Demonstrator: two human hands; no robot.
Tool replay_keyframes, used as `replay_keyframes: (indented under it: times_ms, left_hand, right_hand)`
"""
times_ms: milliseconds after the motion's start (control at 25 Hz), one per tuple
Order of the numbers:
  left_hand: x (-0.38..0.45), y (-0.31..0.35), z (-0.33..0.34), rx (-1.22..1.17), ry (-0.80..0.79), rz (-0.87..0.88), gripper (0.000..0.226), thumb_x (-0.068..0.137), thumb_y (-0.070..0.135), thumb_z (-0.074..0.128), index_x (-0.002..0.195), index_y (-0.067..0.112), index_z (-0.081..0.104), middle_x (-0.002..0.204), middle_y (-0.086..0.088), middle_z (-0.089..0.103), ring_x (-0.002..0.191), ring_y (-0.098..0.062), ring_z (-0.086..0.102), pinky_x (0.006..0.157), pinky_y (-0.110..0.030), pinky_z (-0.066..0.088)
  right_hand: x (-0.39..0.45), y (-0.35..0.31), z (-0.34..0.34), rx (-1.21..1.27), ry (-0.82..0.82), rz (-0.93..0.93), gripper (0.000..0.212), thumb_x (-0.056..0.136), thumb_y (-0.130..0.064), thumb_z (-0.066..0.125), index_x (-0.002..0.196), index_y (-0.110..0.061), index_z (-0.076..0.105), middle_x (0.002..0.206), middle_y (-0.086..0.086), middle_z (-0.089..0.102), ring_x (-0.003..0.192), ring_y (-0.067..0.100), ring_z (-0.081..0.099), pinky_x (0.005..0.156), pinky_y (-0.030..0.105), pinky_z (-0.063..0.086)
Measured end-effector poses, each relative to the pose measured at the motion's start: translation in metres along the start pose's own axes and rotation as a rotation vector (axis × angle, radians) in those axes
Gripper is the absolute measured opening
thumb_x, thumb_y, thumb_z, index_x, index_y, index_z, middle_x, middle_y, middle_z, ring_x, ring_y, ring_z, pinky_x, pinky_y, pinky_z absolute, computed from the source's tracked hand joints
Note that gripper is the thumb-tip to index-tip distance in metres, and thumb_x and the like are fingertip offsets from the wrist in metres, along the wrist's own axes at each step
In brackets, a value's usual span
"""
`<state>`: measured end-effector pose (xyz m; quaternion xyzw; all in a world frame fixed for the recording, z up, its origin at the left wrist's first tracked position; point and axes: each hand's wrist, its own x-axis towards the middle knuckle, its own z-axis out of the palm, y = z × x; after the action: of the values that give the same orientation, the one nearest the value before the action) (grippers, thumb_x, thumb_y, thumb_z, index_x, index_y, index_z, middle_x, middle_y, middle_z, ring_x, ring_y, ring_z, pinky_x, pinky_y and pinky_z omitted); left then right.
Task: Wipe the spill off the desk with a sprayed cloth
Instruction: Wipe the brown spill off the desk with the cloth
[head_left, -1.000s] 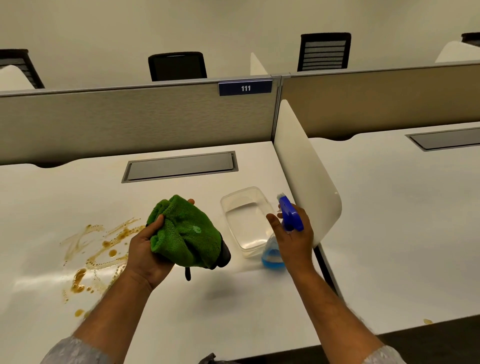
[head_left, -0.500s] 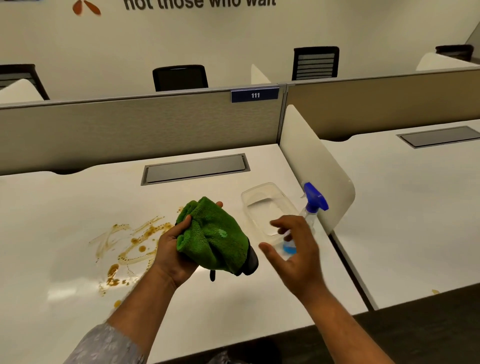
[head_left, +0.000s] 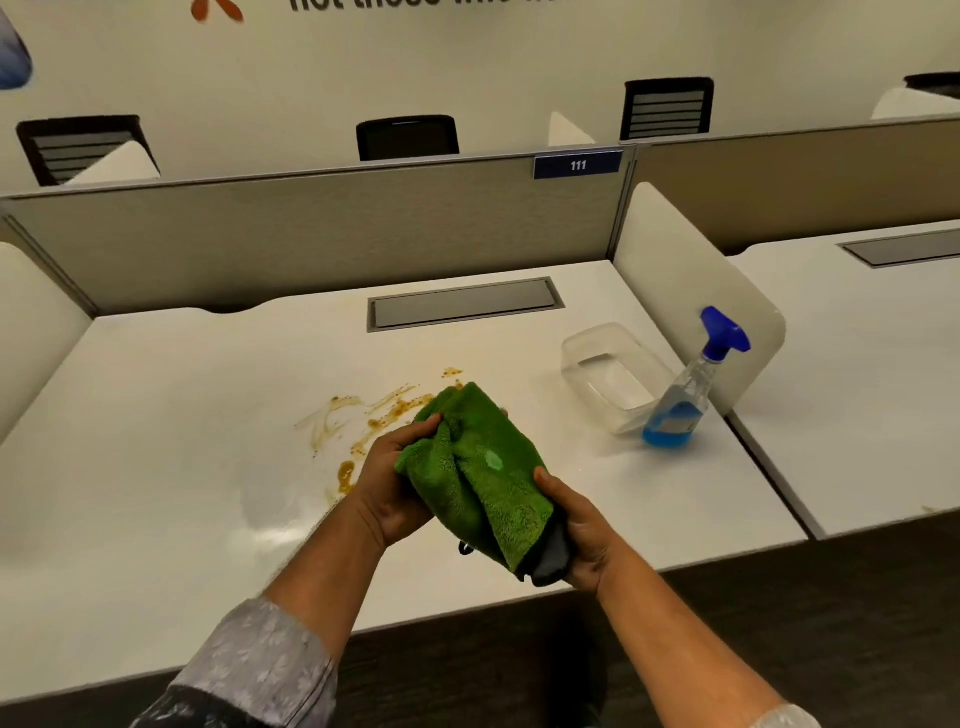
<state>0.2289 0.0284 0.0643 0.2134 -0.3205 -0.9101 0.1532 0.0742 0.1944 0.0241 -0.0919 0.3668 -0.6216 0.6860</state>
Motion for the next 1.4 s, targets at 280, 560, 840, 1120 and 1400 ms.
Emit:
replay_keyframes:
  times_ms: [280,560,840,1120,1400]
  left_hand:
    - [-0.024,0.029,-0.043,0.592,0.184,-0.090,0.044,0.084,0.048,0.086,0.121,0.024,0.080,0.126,-0.013,0.080,0.116,-0.033,0.077,0.102,-0.054,0.061]
    - [0.002,0.042,-0.062,0.402,0.352,-0.059,0.026,0.098,0.027,0.072,0.122,0.019,0.080,0.125,-0.013,0.080,0.113,-0.031,0.078,0.086,-0.041,0.066]
    - [0.023,0.066,-0.111,0.474,0.522,0.003,0.039,0.108,0.046,0.055,0.128,0.019,0.075,0.129,-0.013,0.076,0.120,-0.032,0.071,0.094,-0.046,0.060]
    - [0.001,0.092,-0.239,0.989,0.914,0.194,0.028,0.104,0.031,0.066,0.129,0.019,0.070,0.135,-0.004,0.066,0.131,-0.024,0.059,0.102,-0.036,0.046]
    - [0.005,0.130,-0.348,1.514,0.828,0.087,0.060,0.104,0.031,0.065,0.156,0.005,0.048,0.165,-0.019,0.043,0.156,-0.038,0.034,0.128,-0.053,0.029]
  right_hand:
    - [0.004,0.019,0.004,0.023,-0.083,-0.059,0.076,0.057,-0.005,0.097,0.129,-0.005,0.074,0.134,0.025,0.071,0.118,0.044,0.072,0.088,0.050,0.063]
    - [0.060,0.022,0.011,0.185,0.041,0.113,0.087,0.048,-0.007,0.096,0.130,0.003,0.071,0.135,0.032,0.068,0.115,0.054,0.070,0.096,0.068,0.056]
    - [0.104,0.015,0.016,0.159,0.048,0.198,0.080,0.056,0.003,0.079,0.135,0.001,0.068,0.141,0.028,0.066,0.124,0.053,0.065,0.106,0.071,0.048]
    - [0.128,0.007,0.008,-0.044,0.388,0.007,0.065,0.062,0.007,0.057,0.123,-0.006,0.072,0.112,0.026,0.079,0.087,0.048,0.078,0.065,0.050,0.066]
    - [0.141,0.008,0.010,-0.049,0.840,-0.260,0.047,0.082,0.012,0.047,0.104,-0.019,0.075,0.103,0.014,0.076,0.088,0.039,0.070,0.068,0.042,0.061]
